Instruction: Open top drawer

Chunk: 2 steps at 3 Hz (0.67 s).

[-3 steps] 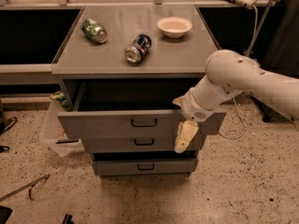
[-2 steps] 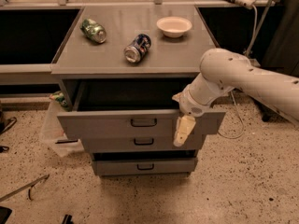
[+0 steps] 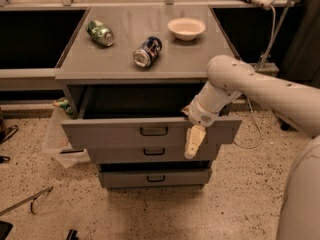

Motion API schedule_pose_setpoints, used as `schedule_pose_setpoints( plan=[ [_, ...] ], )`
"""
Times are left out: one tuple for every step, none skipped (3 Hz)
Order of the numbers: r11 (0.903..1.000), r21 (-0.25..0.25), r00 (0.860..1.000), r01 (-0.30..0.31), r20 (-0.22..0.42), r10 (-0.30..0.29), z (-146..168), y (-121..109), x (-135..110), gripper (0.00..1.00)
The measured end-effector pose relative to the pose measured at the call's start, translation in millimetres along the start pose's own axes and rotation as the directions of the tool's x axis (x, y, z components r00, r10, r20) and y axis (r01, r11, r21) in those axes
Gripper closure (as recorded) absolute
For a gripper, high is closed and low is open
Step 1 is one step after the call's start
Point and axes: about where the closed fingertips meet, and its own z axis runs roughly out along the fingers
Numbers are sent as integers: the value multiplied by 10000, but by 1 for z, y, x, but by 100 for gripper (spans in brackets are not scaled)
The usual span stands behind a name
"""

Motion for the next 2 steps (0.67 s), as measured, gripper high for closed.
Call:
schedule_pose_setpoints(
  plan=[
    [10000, 0, 10000, 0, 0, 0, -4, 0, -2, 0],
    [9998, -178, 9998, -51, 166, 54, -5, 16, -2, 0]
  ],
)
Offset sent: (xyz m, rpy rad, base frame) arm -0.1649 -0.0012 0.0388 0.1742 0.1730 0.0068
